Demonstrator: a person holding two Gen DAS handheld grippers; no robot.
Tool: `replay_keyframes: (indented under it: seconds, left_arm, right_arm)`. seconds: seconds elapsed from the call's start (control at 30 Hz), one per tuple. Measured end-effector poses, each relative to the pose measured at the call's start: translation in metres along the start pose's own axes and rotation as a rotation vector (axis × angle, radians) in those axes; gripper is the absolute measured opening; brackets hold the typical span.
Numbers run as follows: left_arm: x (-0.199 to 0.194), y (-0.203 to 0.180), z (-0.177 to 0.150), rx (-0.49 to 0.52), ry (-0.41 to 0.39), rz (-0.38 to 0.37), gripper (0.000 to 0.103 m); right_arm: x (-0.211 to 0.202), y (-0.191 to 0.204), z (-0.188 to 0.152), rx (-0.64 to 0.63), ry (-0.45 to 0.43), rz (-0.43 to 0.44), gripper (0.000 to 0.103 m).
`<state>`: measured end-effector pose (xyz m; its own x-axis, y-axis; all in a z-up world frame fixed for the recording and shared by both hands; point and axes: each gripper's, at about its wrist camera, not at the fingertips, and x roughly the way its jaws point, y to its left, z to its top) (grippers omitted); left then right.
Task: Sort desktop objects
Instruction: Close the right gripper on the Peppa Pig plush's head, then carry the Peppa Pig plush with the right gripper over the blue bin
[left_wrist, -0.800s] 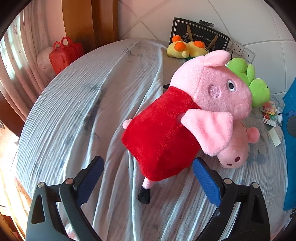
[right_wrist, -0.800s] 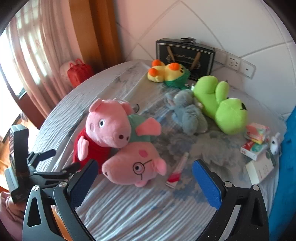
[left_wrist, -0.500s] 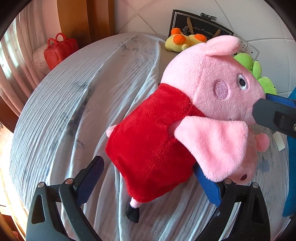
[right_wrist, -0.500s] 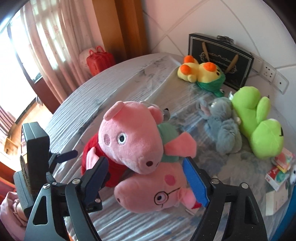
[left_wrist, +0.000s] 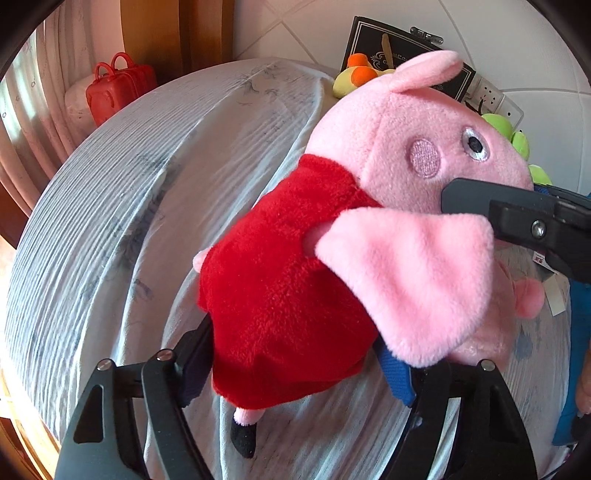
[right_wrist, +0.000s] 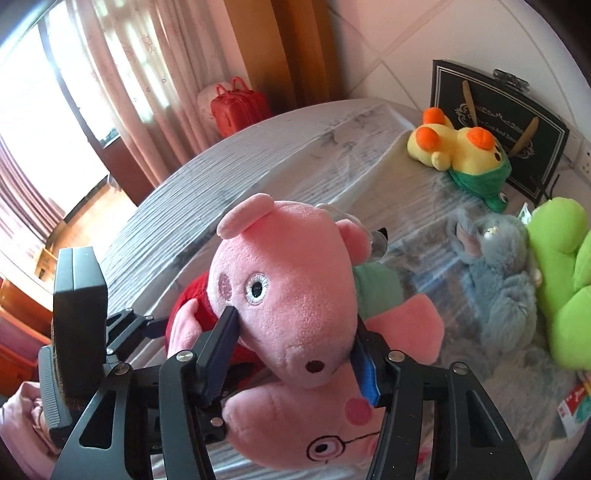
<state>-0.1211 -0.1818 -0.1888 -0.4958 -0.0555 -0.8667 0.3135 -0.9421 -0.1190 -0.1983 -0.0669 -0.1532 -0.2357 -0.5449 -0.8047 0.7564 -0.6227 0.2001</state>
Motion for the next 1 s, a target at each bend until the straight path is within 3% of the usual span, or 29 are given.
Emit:
replay_keyframes:
  seconds: [0.23,0.47,0.73,1.0]
  left_arm:
    - [-0.033,-0.007,0.005,0.056,-0.077,0.018,0.073]
    - [-0.078,-0.022,0.008,0.126,-0.189,0.004,0.073]
    - [-0.121,-0.05,0.013,0.217,-0.296,-0.044,0.072]
    - [-0.169,-0.117,0.015,0.367,-0.417,-0.158,0.072]
  right_arm:
    - [-0.024,0.004,0.0,0.014,-0.05,0.015,0.05]
    - [-0.076,0.016,0.005,0.019,-0.156,-0.016,0.05]
    - [-0.143,0.028,-0.012,0.035,-0.272,-0.084,0.05]
    - [-0.235,0.019,-0.047,0.109,-0.417,-0.204,0.049]
